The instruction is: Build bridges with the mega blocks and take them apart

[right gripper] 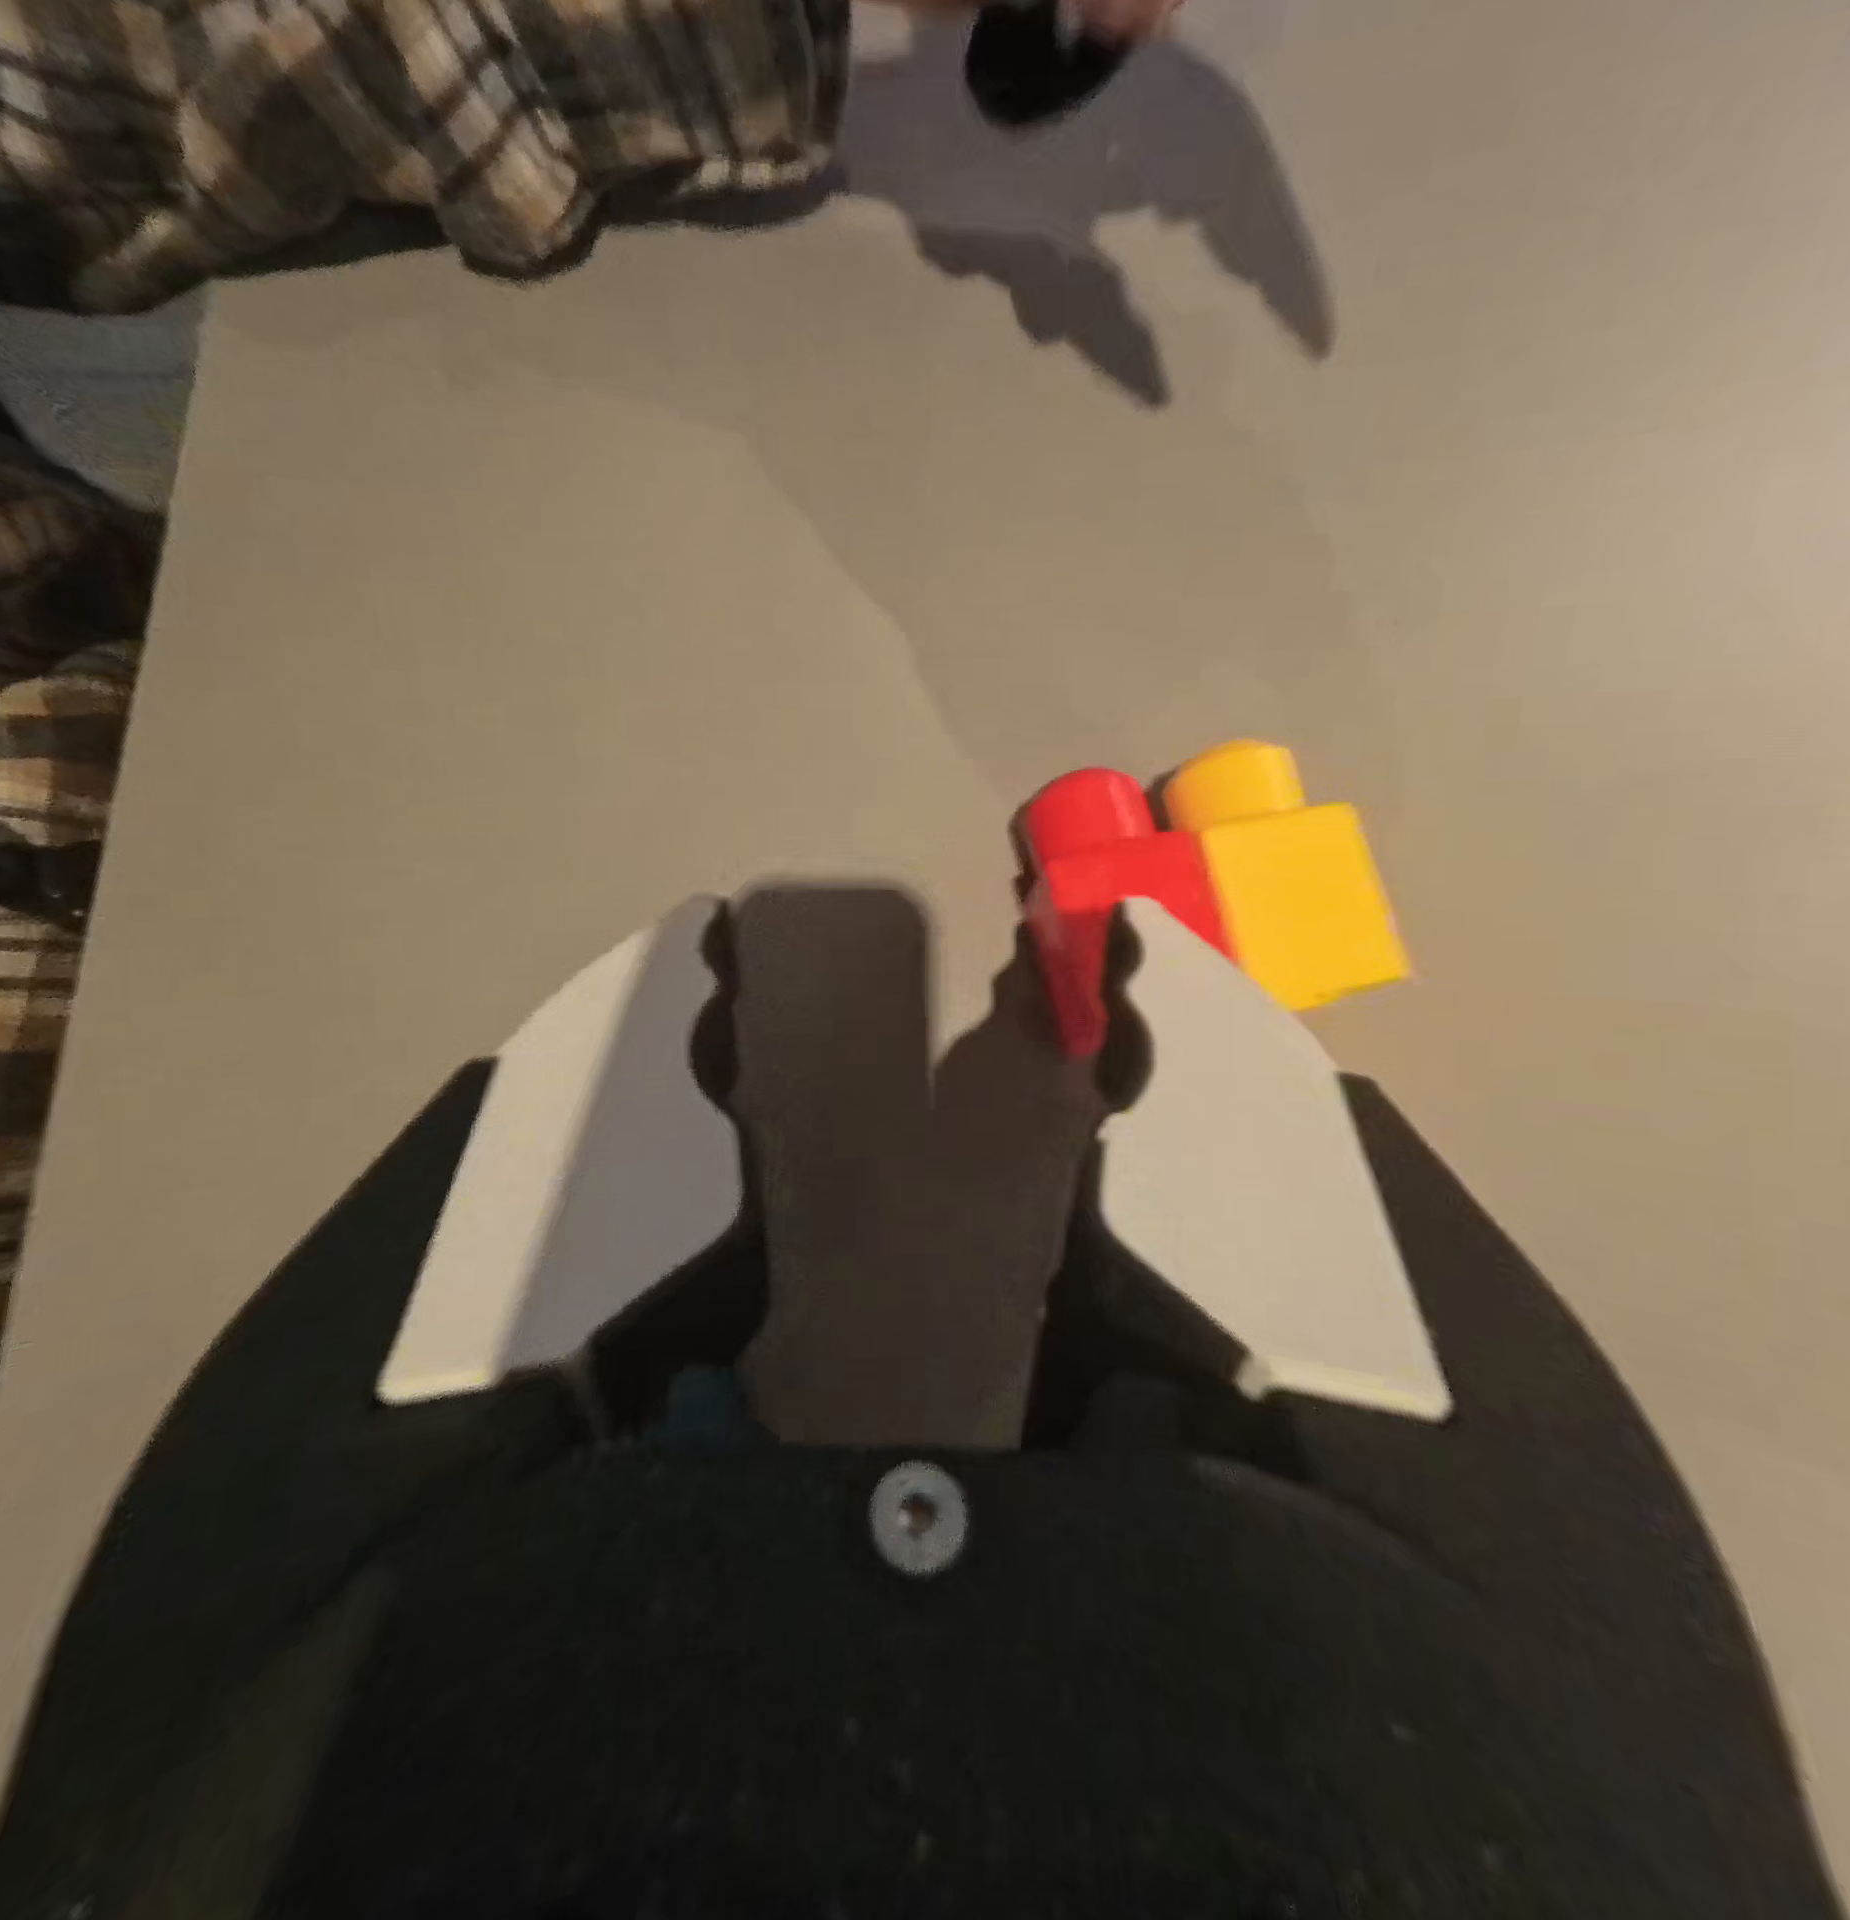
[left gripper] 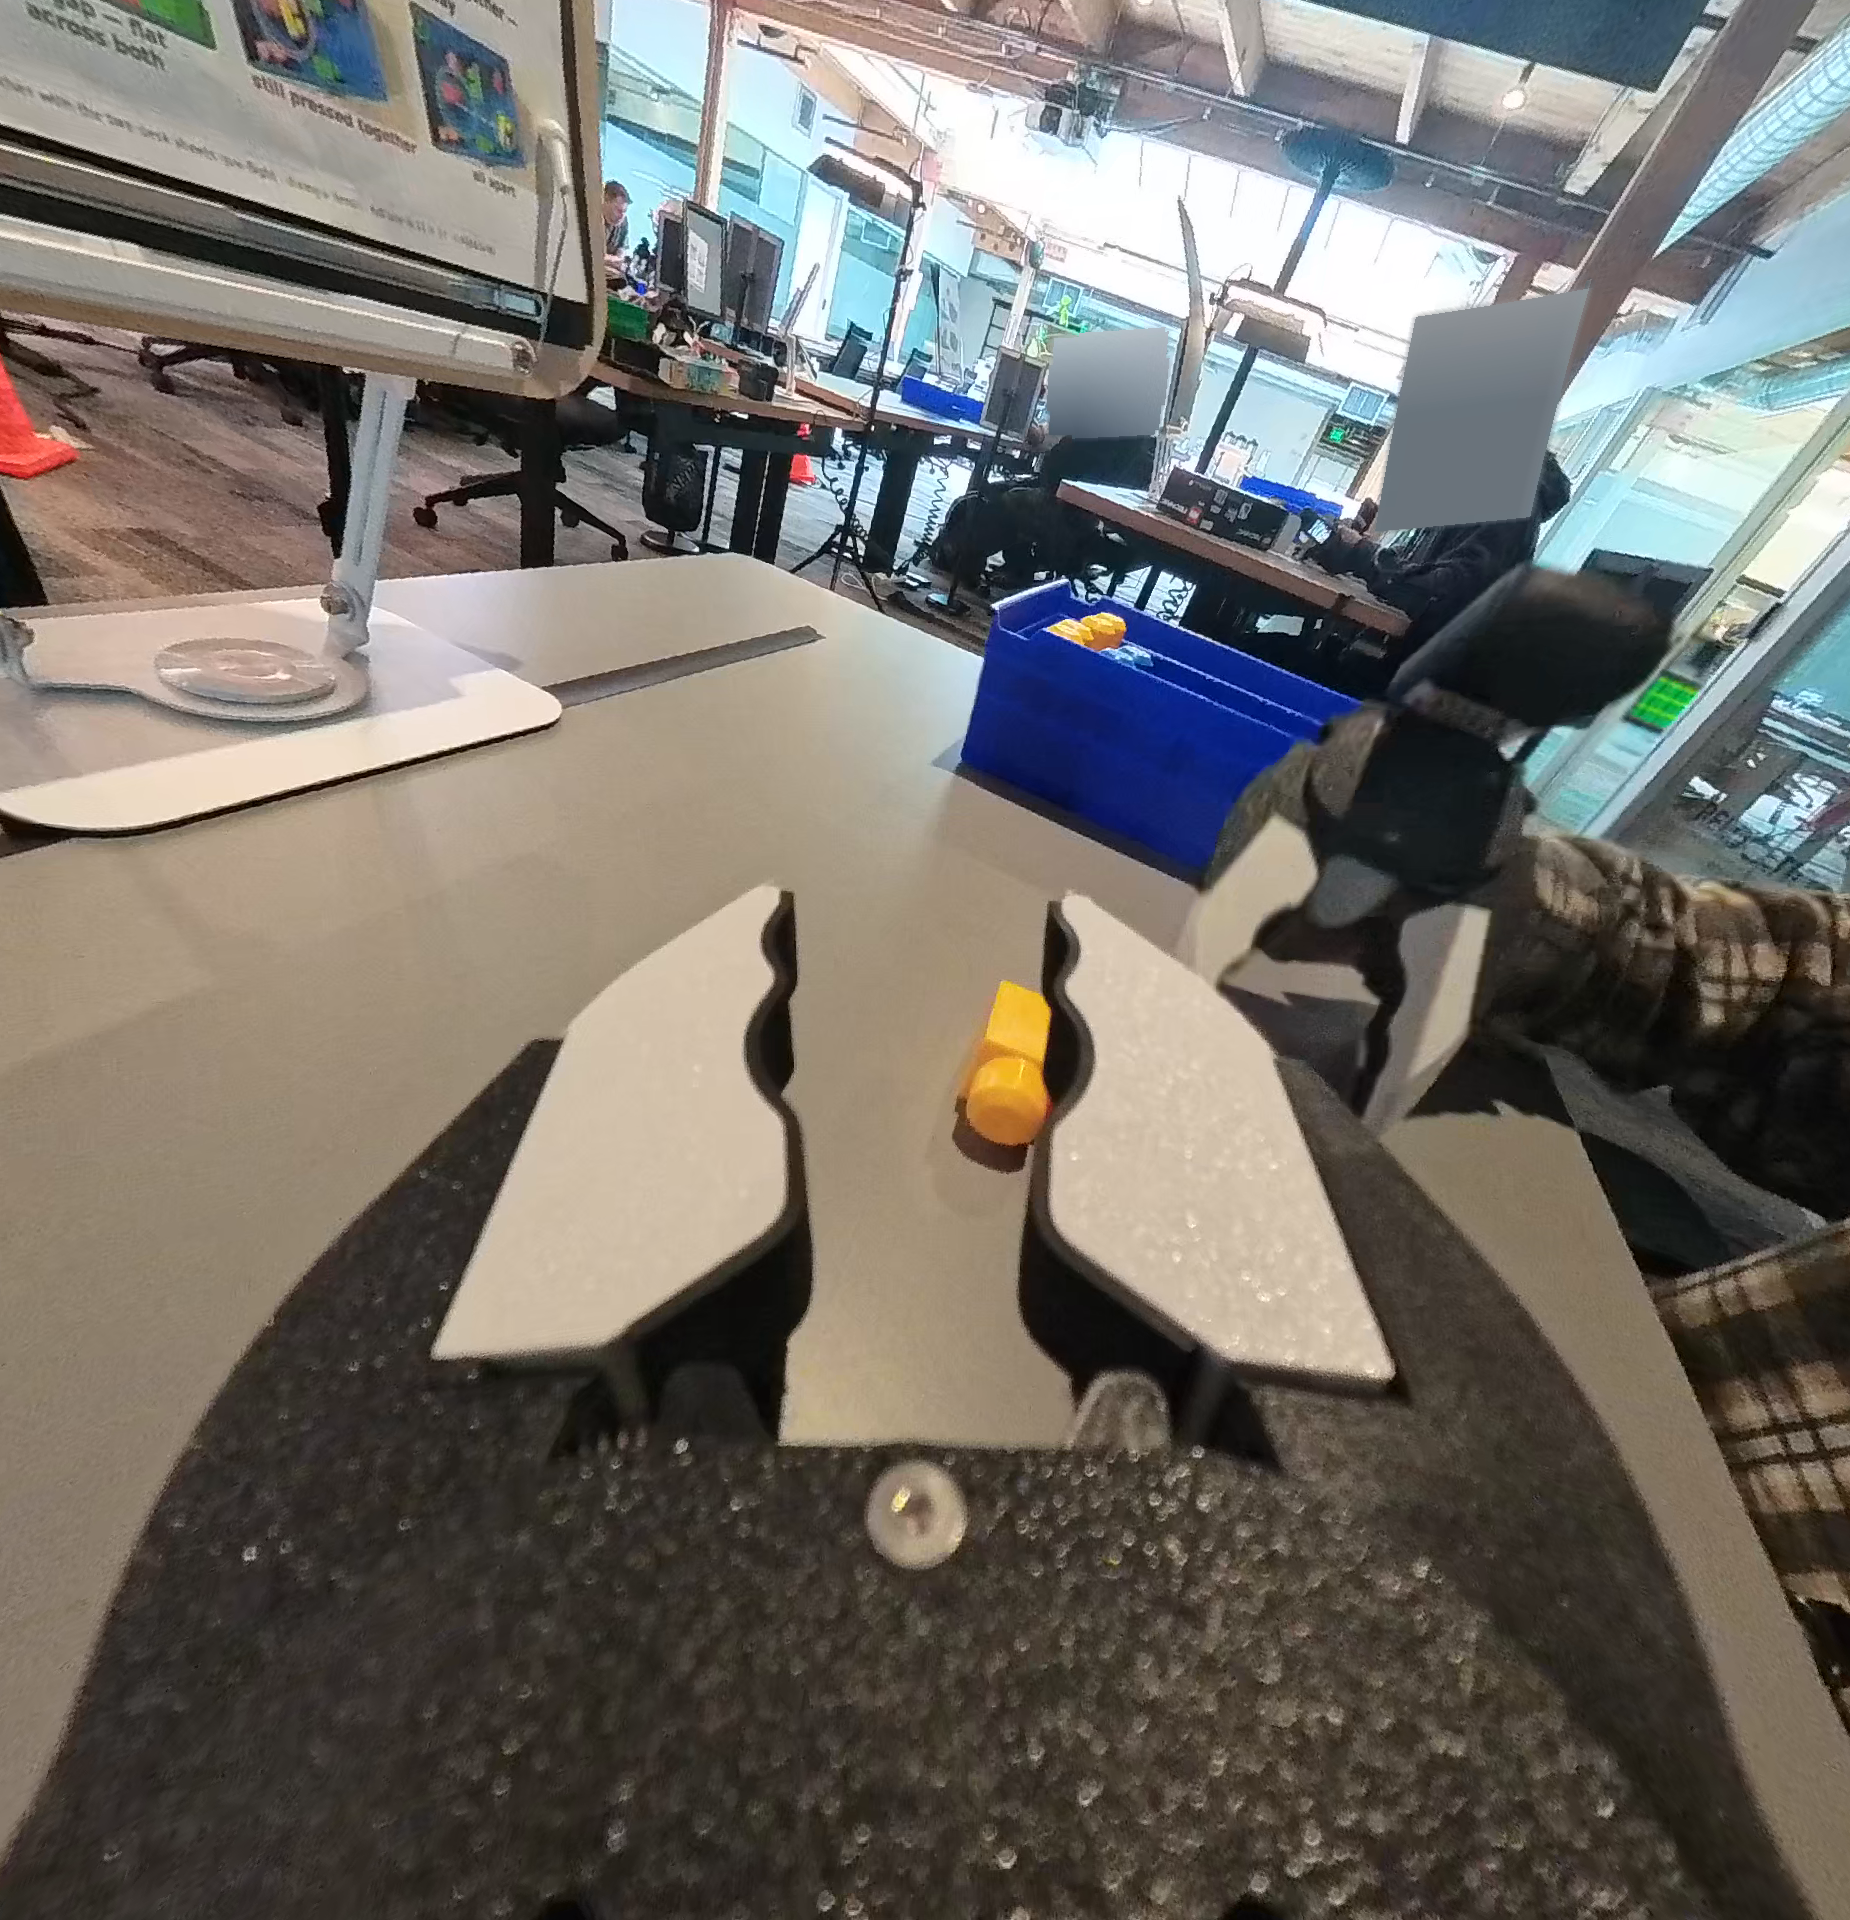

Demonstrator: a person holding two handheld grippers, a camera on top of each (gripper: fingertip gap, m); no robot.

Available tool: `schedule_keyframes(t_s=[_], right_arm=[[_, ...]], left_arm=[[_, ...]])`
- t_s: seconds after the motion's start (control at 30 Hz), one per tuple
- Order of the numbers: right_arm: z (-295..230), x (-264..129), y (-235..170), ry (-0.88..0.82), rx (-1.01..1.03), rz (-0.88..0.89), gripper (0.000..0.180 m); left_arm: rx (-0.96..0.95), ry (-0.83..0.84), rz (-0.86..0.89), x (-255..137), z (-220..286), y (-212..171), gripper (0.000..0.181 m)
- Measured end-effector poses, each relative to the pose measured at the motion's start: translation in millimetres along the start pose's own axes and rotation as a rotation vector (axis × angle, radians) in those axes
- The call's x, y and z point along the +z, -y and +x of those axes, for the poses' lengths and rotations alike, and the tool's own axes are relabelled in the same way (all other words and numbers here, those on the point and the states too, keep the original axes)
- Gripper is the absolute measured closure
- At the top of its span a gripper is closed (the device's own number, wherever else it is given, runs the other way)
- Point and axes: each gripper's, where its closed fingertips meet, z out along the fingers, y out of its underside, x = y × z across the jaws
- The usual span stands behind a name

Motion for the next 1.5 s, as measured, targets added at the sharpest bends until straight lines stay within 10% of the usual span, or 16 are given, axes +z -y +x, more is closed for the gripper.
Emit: schedule_keyframes(t_s=[0.37, 0.8, 1.5], right_arm=[[67, 3, -18, 0.02, -0.154, 0.047, 0.046], [59, 39, -26, 0.143, -0.162, -0.055, 0.097], [63, 39, -20, 0.079, -0.126, -0.029, 0.101]], left_arm=[[-0.008, 0.003, -0.038, 4, -4, -9, 0.136], [-0.007, -0.005, -0.061, 6, -4, -14, 0.135], [-0.019, 0.0, -0.077, 8, -6, -19, 0.136]])
